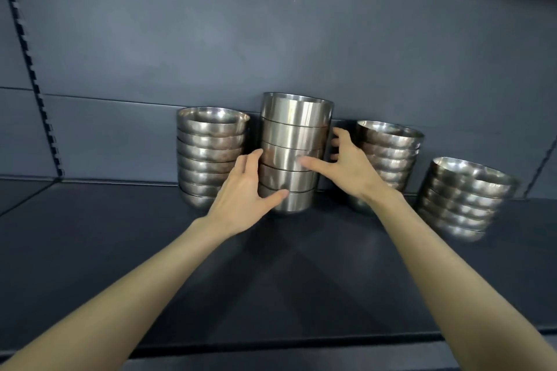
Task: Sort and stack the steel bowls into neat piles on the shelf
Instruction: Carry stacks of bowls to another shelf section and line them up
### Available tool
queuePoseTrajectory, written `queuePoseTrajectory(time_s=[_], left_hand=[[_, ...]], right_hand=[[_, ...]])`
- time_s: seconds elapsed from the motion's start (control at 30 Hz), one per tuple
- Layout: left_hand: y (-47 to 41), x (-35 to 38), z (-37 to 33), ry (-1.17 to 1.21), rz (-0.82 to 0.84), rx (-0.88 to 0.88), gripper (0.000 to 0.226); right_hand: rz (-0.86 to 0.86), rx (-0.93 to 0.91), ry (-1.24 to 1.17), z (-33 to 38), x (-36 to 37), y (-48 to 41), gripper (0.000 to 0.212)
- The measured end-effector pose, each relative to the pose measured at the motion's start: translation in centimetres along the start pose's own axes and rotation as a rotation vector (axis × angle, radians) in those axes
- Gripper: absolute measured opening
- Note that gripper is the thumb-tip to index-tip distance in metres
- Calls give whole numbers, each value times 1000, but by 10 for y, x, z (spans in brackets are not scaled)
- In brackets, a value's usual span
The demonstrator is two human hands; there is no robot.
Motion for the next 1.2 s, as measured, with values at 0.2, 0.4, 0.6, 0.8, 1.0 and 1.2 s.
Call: queuePoseTrajectory(time_s=[0.2, 0.4, 0.6, 0.8, 1.0, 1.2], left_hand=[[-1, 29, 17, 192, -88, -147, 104], [-2, 51, 34, 296, -63, -270, 112], [-2, 64, 43, 360, 9, -309, 110], [-1, 62, 46, 345, -13, -318, 111], [3, 63, 47, 264, 6, -339, 121], [5, 64, 42, 425, 35, -345, 117]], right_hand=[[1, 2, -221, -26, 19, -13, 103], [45, 13, -347, -45, 37, -21, 103], [38, 30, -392, -60, 45, -22, 111], [15, 25, -422, -60, 43, -19, 114], [67, 36, -454, -61, 39, -12, 111], [103, 48, -488, -58, 38, -8, 96]])
Point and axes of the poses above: each hand's wrist, its own y-axis away from the middle knuckle, its own x-axis out of the palm, z = x × y, the point moved 9 cm from there along -y, towards the middle knuckle, and after that the axes turned 5 degrees about -x, right-handed, at the moved point
